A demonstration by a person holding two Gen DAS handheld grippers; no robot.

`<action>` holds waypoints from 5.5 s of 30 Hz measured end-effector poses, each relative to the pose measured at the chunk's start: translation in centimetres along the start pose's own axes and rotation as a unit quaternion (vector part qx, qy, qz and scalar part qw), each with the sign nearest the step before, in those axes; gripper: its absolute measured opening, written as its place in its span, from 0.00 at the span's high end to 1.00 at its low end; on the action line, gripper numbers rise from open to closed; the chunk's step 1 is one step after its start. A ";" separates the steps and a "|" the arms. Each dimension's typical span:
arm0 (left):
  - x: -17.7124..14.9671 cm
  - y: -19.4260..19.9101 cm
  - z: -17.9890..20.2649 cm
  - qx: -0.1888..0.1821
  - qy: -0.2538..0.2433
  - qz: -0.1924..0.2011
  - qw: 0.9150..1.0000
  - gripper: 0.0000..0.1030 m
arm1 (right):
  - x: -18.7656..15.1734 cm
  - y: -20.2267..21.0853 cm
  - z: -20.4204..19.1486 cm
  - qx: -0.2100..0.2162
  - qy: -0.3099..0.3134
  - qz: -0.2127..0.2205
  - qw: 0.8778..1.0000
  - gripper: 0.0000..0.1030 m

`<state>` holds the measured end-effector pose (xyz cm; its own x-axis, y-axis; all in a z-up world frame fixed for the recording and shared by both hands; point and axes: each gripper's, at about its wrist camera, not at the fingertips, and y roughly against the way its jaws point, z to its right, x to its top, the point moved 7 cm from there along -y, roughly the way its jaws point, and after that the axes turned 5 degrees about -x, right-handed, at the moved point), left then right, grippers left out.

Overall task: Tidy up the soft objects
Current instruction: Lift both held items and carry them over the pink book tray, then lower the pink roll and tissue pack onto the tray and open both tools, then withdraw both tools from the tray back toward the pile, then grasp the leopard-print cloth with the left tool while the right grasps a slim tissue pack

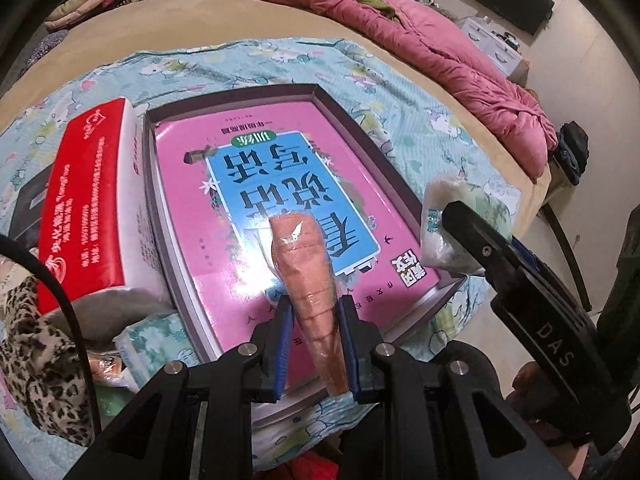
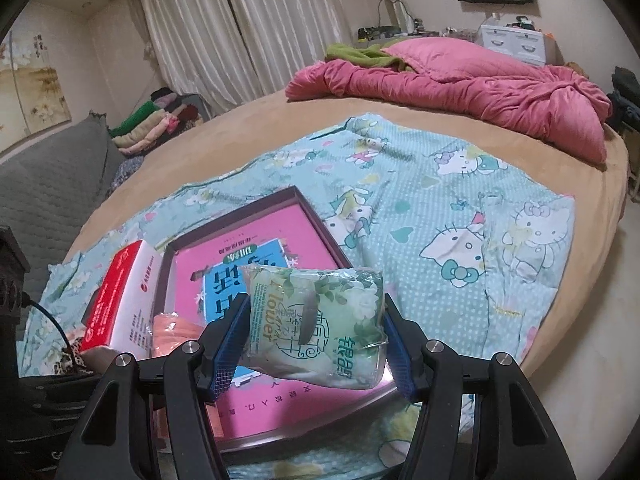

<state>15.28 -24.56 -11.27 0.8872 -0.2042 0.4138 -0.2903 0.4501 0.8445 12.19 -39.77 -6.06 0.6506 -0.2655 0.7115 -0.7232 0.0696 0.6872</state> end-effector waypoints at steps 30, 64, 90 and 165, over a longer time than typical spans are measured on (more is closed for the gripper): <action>-1.3 -2.8 -1.6 0.017 0.017 -0.019 1.000 0.78 | -3.7 -4.4 -1.5 -0.013 0.065 -0.096 0.993 0.36; -1.4 -1.2 -1.1 0.016 0.006 -0.009 1.000 0.42 | -2.6 -3.5 0.5 -0.045 0.028 -0.067 0.996 0.28; -1.5 7.1 -2.0 0.023 0.020 0.060 0.998 0.21 | -1.0 -1.0 0.5 -0.054 0.028 -0.005 0.998 0.23; -7.6 18.6 -18.5 0.097 0.171 0.136 0.971 0.15 | -5.1 7.6 -17.0 0.062 0.222 -0.023 0.973 0.22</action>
<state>9.81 1.44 -5.04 0.8263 0.2148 0.5207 -0.5626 0.2676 0.7822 7.36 -21.57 -1.98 0.6997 0.1772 0.6921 -0.6950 -0.0556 0.7169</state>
